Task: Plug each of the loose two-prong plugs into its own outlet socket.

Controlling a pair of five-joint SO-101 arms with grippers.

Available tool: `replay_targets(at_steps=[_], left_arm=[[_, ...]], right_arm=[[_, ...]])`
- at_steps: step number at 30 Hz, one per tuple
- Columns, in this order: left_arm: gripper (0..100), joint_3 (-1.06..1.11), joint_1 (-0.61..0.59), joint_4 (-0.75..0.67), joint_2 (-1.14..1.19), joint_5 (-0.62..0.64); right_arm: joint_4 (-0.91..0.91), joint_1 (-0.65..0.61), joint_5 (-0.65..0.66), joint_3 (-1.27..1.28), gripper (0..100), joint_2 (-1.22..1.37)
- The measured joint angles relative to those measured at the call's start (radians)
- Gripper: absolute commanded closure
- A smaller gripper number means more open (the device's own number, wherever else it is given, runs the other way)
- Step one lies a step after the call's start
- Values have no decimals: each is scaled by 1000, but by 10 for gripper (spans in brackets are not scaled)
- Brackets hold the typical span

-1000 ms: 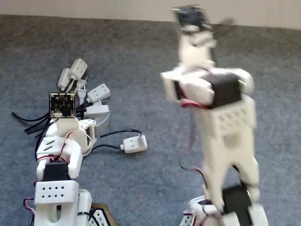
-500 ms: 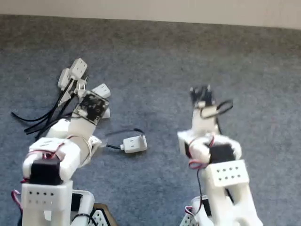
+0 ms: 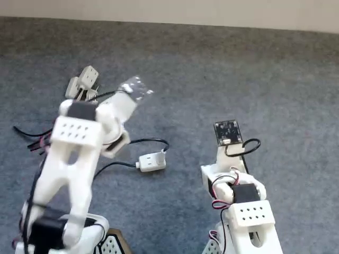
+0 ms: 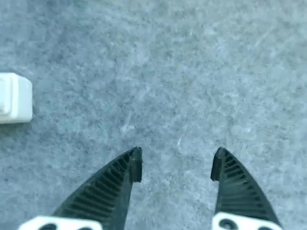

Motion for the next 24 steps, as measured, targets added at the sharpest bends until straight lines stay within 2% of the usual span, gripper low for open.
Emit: replay_targets(at_steps=[5, 11, 18, 24], left_arm=[[700, -26, 103, -57, 164, 0], [699, 9, 199, -158, 236, 0], [698, 135, 198, -322, 238, 0], [701, 290, 203, -552, 239, 0]], right_arm=[[-52, 5, 0, 60, 767, -8], [-57, 5, 0, 60, 767, -8], [-60, 5, 0, 60, 767, -8], [-60, 5, 0, 60, 767, -8]])
